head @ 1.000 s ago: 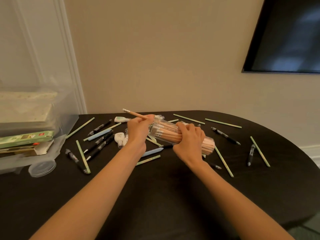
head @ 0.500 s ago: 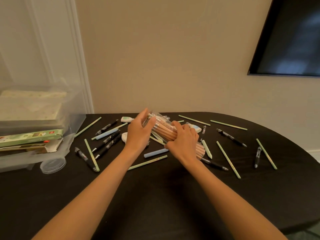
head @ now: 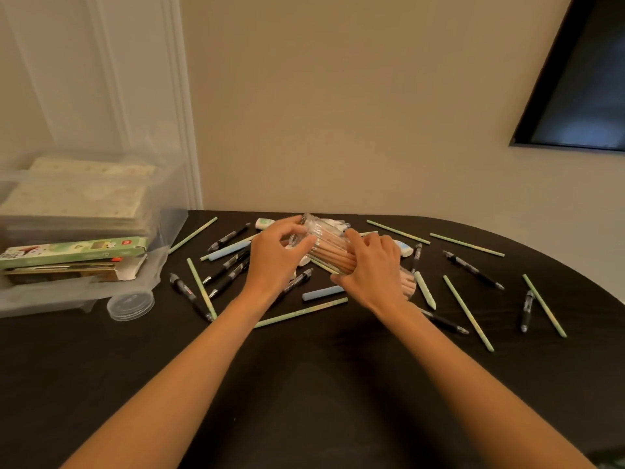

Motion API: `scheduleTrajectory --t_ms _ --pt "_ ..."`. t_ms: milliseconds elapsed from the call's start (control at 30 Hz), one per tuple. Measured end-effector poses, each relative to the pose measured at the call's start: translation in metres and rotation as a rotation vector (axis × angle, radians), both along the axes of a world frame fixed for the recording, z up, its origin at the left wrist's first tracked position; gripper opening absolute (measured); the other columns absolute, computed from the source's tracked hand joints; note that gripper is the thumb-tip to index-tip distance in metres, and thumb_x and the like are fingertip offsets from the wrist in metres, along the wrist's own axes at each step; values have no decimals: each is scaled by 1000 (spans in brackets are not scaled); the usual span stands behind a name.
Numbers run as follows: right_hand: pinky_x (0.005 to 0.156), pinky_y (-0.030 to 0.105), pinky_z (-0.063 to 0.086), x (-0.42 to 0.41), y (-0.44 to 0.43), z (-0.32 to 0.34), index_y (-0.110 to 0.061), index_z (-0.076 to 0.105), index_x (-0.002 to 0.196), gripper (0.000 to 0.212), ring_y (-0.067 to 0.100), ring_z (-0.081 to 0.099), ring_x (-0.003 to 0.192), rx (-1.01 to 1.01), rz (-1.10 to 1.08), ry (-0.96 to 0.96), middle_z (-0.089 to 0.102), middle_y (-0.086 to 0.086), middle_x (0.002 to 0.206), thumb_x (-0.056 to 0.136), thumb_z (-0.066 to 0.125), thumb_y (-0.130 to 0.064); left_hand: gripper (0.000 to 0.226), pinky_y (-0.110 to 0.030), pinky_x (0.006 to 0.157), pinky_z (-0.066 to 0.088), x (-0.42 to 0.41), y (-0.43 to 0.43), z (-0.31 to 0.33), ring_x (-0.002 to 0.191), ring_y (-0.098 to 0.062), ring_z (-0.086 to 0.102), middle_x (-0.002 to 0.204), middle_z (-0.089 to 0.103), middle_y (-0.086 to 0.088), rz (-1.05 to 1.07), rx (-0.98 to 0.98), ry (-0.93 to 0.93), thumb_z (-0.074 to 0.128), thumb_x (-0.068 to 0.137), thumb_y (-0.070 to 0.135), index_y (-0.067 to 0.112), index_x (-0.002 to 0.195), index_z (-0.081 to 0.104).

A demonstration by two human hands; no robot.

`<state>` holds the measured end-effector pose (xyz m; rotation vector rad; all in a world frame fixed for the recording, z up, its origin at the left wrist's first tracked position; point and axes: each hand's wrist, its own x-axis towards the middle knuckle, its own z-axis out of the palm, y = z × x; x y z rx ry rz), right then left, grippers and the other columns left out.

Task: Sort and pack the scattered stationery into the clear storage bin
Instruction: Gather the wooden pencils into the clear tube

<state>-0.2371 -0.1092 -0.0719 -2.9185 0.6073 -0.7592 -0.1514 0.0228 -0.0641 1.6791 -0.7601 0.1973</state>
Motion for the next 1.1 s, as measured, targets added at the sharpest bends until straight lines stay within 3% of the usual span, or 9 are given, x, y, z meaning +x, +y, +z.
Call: scheduleTrajectory --t_ms 100,167,333,400,533,633,833,967,1100 --pt "100 36 29 8 11 4 -24 36 132 67 25 41 115 -28 23 56 45 8 124 78 64 -52 31 -9 78 47 6 2 -3 109 -10 56 115 61 2 20 -25 88 62 88 16 10 118 61" --pt "97 37 36 16 22 6 -24 35 133 66 24 46 111 18 60 86 43 9 125 79 65 -47 33 -8 72 45 8 4 -3 104 -10 57 111 61 0 86 -65 151 58 90 17 11 122 58" --pt "93 36 43 39 51 8 -21 32 134 68 22 50 110 118 141 75 42 7 126 79 68 -38 59 -33 101 41 36 44 -11 126 -18 45 139 46 -5 308 -72 274 52 93 35 13 144 31" --pt "93 37 43 48 62 6 -20 31 135 69 24 51 110 131 142 65 42 7 125 79 67 -39 62 -44 103 40 54 73 -22 129 -26 41 144 39 -9 495 153 270 49 93 38 13 145 25" --pt "94 37 41 67 83 -2 -22 33 134 67 24 50 110 111 187 58 42 8 124 79 68 -36 47 -46 100 36 71 122 -45 128 -32 35 136 41 -14 671 876 190 54 91 30 15 134 42" --pt "96 37 39 77 95 -7 -22 32 135 67 23 49 112 104 223 75 41 8 126 79 68 -36 47 -48 101 36 74 133 -55 125 -33 39 132 44 -13 655 1043 281 55 91 32 18 134 42" --pt "98 36 36 85 98 -12 -23 33 135 68 23 48 113 92 216 71 43 7 125 79 68 -35 50 -47 97 38 70 136 -53 121 -34 42 130 40 -15 621 869 181 55 92 17 15 137 34" --pt "106 37 27 80 88 -15 -24 33 135 66 23 44 116 34 162 37 42 6 125 79 68 -31 43 -35 94 38 60 120 -30 120 -25 43 131 43 -10 499 427 143 50 94 24 11 134 41" --pt "112 40 19 67 74 -23 -25 33 137 68 25 39 118 -10 127 -39 43 5 125 79 68 -28 25 -31 78 39 49 91 -4 82 -11 51 86 54 7 377 65 319 42 96 33 16 109 55"
